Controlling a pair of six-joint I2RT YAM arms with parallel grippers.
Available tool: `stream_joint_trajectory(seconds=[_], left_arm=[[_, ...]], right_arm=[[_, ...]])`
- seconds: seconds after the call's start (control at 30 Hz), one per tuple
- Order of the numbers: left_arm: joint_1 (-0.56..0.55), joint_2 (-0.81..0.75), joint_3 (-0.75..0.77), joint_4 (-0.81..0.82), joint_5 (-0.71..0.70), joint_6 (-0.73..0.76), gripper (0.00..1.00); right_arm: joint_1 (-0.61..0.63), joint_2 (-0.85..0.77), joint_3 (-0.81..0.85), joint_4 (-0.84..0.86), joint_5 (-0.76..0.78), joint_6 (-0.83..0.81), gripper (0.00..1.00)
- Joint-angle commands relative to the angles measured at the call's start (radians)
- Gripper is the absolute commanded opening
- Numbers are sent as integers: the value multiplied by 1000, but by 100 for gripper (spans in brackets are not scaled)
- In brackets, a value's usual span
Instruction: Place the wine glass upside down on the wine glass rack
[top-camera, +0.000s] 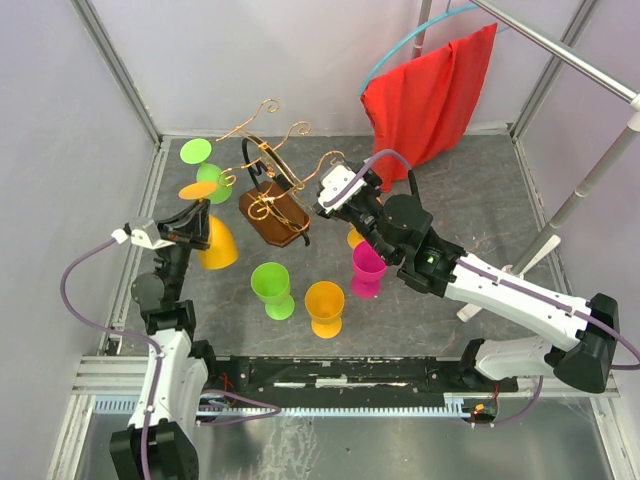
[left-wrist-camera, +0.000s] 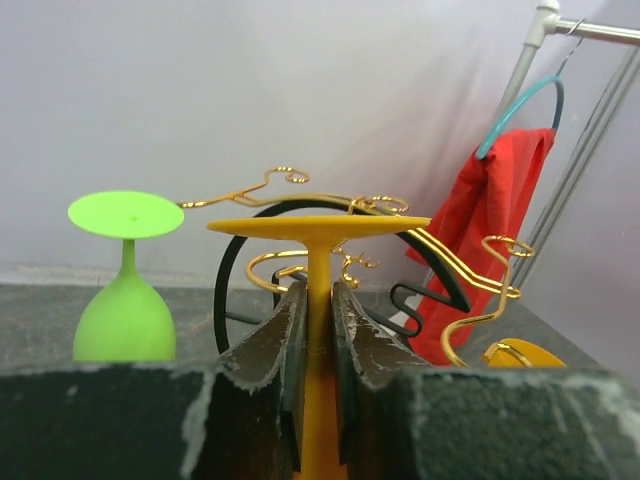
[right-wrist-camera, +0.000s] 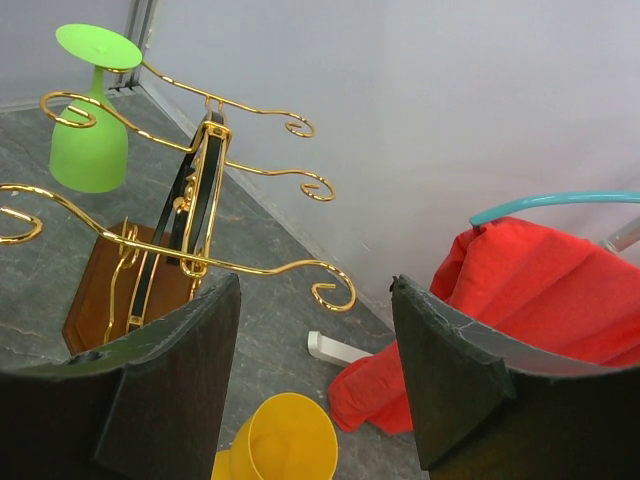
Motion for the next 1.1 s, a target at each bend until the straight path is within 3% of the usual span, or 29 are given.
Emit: stream_joint_trajectory(seconds=[0.0,0.23,0.5,0.77,1.07], left_arm=[[-11,-41,-34,149,-59,-7,3],[-52,20,-99,213,-78,37,3],[-240,157,-86,273,-231,195,3],[-255,288,-90,491,-270,194,3],[-259,321,-53,520,-194,184,3]], right_arm=[[3,-31,-3,18,6,16,70],[3,-44,-12,-1,10,17,70],[3,-48,-18,-3,23,2,71],[3,-47,-14,-4,33,-34,71],[4,-27,-7,-5,51,-69,72]])
